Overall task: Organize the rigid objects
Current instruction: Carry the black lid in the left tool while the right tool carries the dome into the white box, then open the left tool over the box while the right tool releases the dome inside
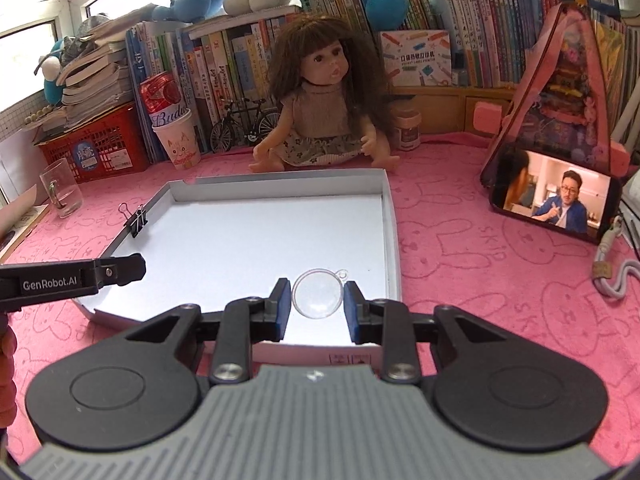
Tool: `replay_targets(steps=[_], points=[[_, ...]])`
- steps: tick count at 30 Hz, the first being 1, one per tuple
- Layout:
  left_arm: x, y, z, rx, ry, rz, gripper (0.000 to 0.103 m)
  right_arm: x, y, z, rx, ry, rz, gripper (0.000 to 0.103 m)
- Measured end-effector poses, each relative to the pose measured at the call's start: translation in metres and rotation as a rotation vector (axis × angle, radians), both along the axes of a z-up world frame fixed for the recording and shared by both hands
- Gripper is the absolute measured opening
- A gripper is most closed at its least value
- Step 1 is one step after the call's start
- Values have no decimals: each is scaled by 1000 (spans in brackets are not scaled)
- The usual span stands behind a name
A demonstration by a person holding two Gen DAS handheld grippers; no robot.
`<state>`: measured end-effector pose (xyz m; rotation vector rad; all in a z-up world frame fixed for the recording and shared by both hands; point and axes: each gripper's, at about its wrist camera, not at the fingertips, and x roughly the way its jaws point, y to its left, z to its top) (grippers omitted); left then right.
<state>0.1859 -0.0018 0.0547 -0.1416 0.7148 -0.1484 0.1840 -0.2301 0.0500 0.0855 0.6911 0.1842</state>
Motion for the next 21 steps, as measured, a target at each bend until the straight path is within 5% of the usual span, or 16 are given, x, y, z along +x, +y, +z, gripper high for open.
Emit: replay_targets(steps=[21], points=[[46, -9, -29, 13, 99, -8, 30, 64, 12, -30, 38, 148, 14, 33]])
